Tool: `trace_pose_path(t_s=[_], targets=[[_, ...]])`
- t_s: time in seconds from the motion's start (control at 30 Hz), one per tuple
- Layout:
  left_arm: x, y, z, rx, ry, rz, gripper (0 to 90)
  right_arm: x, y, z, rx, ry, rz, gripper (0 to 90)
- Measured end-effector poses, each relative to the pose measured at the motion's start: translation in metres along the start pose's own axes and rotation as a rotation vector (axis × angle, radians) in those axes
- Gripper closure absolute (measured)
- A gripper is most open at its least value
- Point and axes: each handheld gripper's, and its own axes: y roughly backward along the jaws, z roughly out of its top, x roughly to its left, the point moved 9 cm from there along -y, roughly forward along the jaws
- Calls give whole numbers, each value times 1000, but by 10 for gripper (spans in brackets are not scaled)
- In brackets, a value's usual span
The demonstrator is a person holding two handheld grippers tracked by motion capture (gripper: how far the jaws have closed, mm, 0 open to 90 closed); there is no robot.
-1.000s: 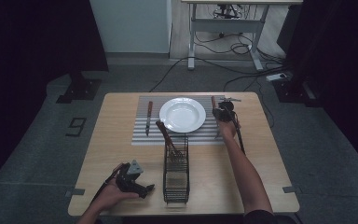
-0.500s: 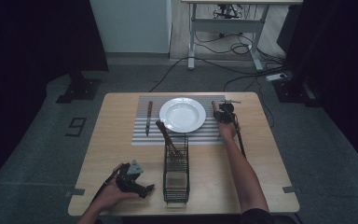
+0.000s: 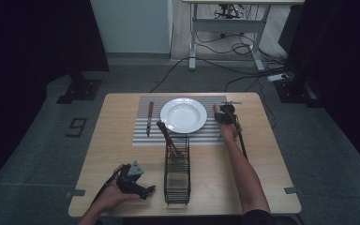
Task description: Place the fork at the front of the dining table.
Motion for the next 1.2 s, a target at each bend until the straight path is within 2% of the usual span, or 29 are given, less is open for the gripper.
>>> trace_pose_path(t_s=[0.2,0.3,0.5,0.7,0.87,1.2], targets=[[0,0,0,0,-2,-1,0,0,6,-1,10,18,3,729],[0,0,0,0,-2,-1,0,0,12,-1,-8,24,10,755],[-1,0,0,1,-2,-1,0,1,15,-8,13,37,26,772],[-1,0,0,1,-2,-2,0,-1,16,-6,5,28,28,783],[-1,0,0,0,-2,-1,0,-5,17,-7,16,52,16,760],[-1,0,0,1,-2,-1,0,-12,20,-8,40,71,7,741]])
